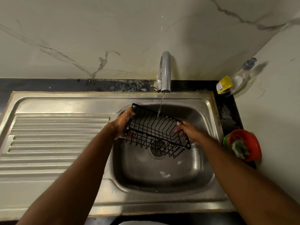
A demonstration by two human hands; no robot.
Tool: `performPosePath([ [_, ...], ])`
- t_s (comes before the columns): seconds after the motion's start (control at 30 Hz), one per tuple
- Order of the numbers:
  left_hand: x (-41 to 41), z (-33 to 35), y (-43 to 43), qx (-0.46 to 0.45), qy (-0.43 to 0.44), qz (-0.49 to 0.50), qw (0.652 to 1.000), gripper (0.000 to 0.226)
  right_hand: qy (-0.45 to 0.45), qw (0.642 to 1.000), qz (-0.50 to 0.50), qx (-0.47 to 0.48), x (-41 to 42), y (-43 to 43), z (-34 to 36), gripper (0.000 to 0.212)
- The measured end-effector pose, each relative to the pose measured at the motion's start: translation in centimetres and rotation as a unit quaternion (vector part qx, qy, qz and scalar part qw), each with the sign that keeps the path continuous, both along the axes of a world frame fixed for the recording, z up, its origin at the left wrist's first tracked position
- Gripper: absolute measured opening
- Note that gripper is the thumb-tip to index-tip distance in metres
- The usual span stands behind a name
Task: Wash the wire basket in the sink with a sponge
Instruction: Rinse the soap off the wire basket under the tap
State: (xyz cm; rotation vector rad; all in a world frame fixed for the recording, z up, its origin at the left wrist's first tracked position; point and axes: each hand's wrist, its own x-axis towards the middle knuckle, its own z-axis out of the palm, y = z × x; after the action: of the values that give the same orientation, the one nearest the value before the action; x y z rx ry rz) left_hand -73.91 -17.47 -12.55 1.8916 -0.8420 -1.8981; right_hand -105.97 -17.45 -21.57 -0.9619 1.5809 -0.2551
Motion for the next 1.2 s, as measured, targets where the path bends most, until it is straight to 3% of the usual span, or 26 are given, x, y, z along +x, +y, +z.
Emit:
performPosePath([
  [0.07,0.4,0.1,-0.5,-0.005,-0.004,0.001,1.000,0.035,-0.037,0.997,-0.062,-0.008,0.5,0.0,-0.3,0.029],
  [0.13,1.1,0.0,-0.8,-0.003,-0.013,-0.019,1.000,0.034,0.044,0.997,0.041,-0.051,0.4,-0.6,-0.5,0.029],
  [0.23,2.0,0.4,-0.7,0.013,-0.019,-0.048,0.999,0.035,0.162,0.943,0.240,-0.163,0.7,-1.9,0.3,0.037],
  [0.4,2.1,0.8,0.6,0.049,0.007,-0.031,0.998,0.051,0.183,0.907,0.321,-0.202,3.0,-4.2,1.9,0.017],
  [0.67,3.7,1.5,0.7,0.062,0.000,0.002,0.998,0.054,0.178,0.898,0.317,-0.247,5.3,-4.7,1.7,0.028],
  [0.77,3.8,2.5,0.4,0.052,-0.003,-0.009,0.999,0.046,0.164,0.900,0.311,-0.256,5.7,-4.6,2.0,0.029],
  [0.9,4.8,3.4,-0.7,0.024,-0.024,-0.016,0.999,0.038,0.131,0.914,0.268,-0.274,6.2,-4.4,2.5,0.032],
  [1.2,7.4,4.4,-0.9,0.003,-0.065,0.010,0.998,0.041,0.042,0.966,0.164,-0.198,7.5,-4.5,1.5,0.033],
])
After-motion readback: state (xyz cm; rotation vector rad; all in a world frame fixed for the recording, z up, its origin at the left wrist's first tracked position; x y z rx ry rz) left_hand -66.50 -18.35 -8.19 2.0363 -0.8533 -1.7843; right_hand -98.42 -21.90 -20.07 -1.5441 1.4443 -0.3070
